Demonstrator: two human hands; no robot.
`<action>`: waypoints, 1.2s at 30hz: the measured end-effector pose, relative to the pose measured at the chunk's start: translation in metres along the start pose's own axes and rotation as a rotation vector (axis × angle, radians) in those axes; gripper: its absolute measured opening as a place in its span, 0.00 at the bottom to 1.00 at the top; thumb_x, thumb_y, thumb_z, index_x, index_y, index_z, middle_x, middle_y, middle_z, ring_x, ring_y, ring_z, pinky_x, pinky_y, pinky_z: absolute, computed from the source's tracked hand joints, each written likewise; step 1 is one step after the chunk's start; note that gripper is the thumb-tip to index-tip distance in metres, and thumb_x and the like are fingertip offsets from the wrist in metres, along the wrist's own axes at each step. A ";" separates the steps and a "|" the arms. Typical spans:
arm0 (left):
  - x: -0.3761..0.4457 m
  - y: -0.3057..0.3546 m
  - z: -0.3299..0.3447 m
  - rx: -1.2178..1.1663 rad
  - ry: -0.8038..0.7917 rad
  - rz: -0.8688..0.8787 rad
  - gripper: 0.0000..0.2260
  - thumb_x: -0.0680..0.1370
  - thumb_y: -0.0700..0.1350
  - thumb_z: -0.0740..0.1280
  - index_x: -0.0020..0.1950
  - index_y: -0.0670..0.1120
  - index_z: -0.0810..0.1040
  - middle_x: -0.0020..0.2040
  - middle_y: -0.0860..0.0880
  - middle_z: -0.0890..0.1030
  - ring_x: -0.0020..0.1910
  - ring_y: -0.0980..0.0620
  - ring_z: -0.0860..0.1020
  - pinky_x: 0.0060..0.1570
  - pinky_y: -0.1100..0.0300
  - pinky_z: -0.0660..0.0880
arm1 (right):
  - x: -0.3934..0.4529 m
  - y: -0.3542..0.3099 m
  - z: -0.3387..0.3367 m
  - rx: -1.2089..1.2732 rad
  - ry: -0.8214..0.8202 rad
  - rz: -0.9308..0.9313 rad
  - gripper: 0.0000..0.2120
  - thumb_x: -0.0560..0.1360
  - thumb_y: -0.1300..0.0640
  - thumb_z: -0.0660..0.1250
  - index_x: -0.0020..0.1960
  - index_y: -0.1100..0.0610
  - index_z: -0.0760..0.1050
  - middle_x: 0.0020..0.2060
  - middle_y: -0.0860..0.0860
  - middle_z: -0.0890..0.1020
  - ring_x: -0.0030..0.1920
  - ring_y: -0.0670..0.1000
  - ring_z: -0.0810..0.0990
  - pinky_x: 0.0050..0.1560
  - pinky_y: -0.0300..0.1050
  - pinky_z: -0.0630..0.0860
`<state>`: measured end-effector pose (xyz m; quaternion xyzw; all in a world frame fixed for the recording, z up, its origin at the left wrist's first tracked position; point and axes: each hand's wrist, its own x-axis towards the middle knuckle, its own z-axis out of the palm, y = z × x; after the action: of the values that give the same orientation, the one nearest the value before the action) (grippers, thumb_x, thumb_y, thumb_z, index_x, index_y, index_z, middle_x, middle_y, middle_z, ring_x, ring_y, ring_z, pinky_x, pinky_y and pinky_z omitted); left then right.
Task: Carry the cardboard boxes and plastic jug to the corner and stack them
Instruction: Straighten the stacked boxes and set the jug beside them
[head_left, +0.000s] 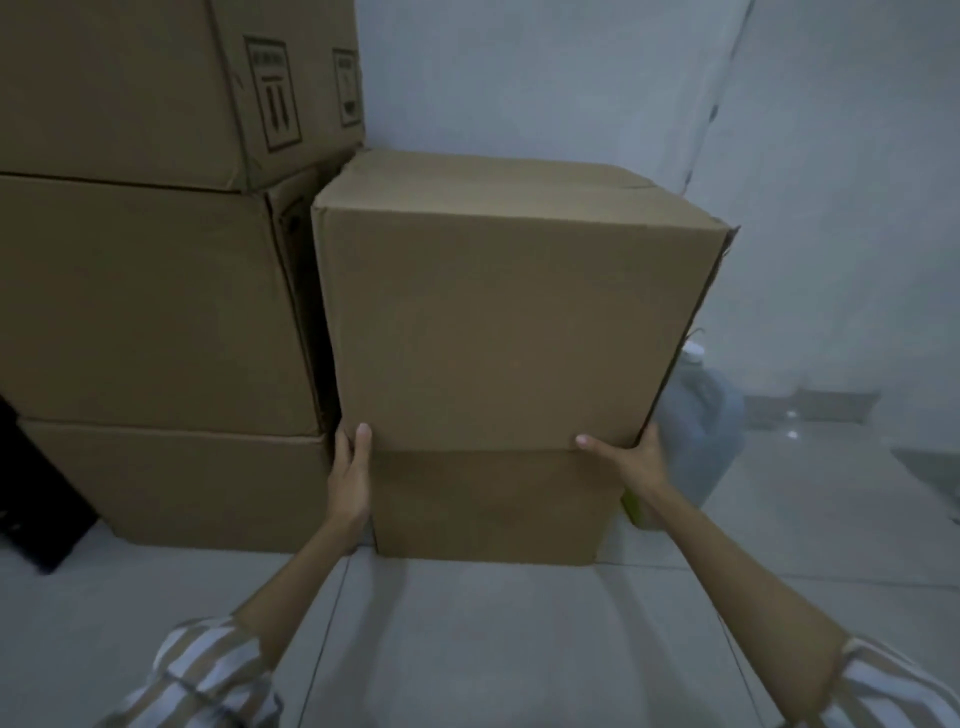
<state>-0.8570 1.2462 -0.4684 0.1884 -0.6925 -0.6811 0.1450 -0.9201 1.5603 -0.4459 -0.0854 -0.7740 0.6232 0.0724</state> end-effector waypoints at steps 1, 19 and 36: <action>0.001 0.002 0.003 -0.003 0.027 0.010 0.29 0.78 0.63 0.54 0.77 0.53 0.57 0.75 0.51 0.65 0.73 0.47 0.65 0.71 0.53 0.62 | 0.004 0.003 0.000 0.013 -0.019 -0.018 0.44 0.61 0.57 0.82 0.71 0.54 0.63 0.61 0.47 0.74 0.61 0.49 0.75 0.62 0.47 0.72; 0.014 0.005 0.000 0.055 -0.020 0.029 0.23 0.82 0.53 0.55 0.76 0.49 0.58 0.71 0.50 0.68 0.70 0.49 0.67 0.65 0.59 0.64 | -0.002 0.022 0.004 0.030 0.097 -0.030 0.46 0.48 0.34 0.80 0.60 0.51 0.68 0.62 0.54 0.74 0.59 0.53 0.76 0.62 0.53 0.76; 0.004 0.010 -0.012 0.081 -0.028 -0.052 0.48 0.68 0.63 0.69 0.78 0.47 0.47 0.78 0.49 0.58 0.76 0.49 0.58 0.76 0.49 0.55 | -0.016 0.023 0.027 0.135 0.018 -0.015 0.35 0.65 0.56 0.78 0.65 0.56 0.63 0.50 0.42 0.77 0.48 0.40 0.77 0.53 0.42 0.74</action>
<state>-0.8561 1.2338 -0.4578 0.2026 -0.7165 -0.6584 0.1099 -0.9090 1.5360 -0.4742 -0.0803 -0.7303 0.6725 0.0897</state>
